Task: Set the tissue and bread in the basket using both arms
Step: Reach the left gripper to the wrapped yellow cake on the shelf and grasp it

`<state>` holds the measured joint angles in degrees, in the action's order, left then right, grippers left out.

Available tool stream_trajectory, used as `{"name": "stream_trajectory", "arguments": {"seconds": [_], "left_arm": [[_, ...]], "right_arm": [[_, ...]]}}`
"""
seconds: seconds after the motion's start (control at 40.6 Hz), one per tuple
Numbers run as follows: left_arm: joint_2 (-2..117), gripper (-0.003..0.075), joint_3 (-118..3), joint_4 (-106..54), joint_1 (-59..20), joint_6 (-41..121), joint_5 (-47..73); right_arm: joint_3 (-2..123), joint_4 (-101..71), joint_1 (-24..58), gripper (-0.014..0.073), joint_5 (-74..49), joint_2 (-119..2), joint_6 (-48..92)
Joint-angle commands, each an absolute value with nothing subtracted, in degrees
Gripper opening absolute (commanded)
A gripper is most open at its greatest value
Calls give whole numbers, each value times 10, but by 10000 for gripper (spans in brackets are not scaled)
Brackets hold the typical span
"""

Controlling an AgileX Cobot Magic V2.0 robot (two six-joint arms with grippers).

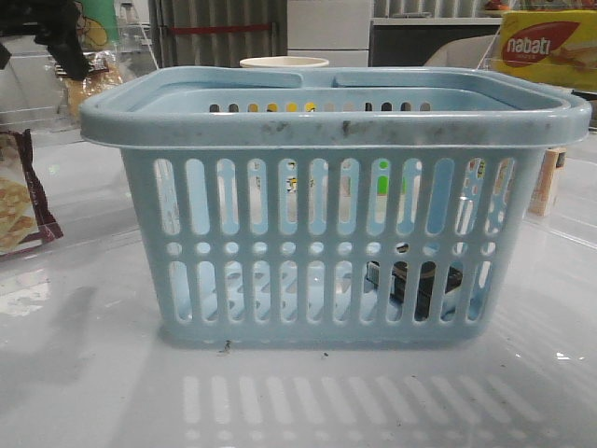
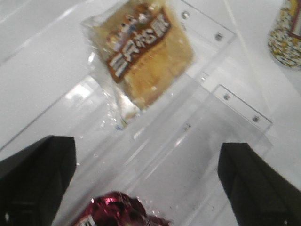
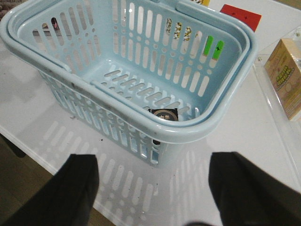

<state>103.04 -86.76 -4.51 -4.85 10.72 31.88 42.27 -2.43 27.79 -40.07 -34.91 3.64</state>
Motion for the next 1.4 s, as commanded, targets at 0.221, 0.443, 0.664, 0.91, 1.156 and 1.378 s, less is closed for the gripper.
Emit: {"name": "stream_trajectory", "arguments": {"seconds": [0.221, 0.443, 0.664, 0.91, 1.156, 1.378], "left_arm": [[1105, 656, -970, -136, -22, 106, 165], [1136, 642, -970, -155, -31, 106, 105], [1141, 417, -970, -155, -32, 106, 107], [1122, 218, -972, -158, -32, 106, 148], [1044, 90, -972, -161, -32, 106, 223], [951, 90, -972, -161, -40, 106, 289]], "right_arm": [[438, -17, 278, 591, -359, -349, 40], [438, -17, 278, 591, -360, -349, 40], [438, -17, 278, 591, -360, -349, 40], [438, -17, 278, 591, -360, -349, 40], [438, -17, 278, 591, -360, -349, 40], [438, -17, 278, 591, -360, -349, 40]]}}
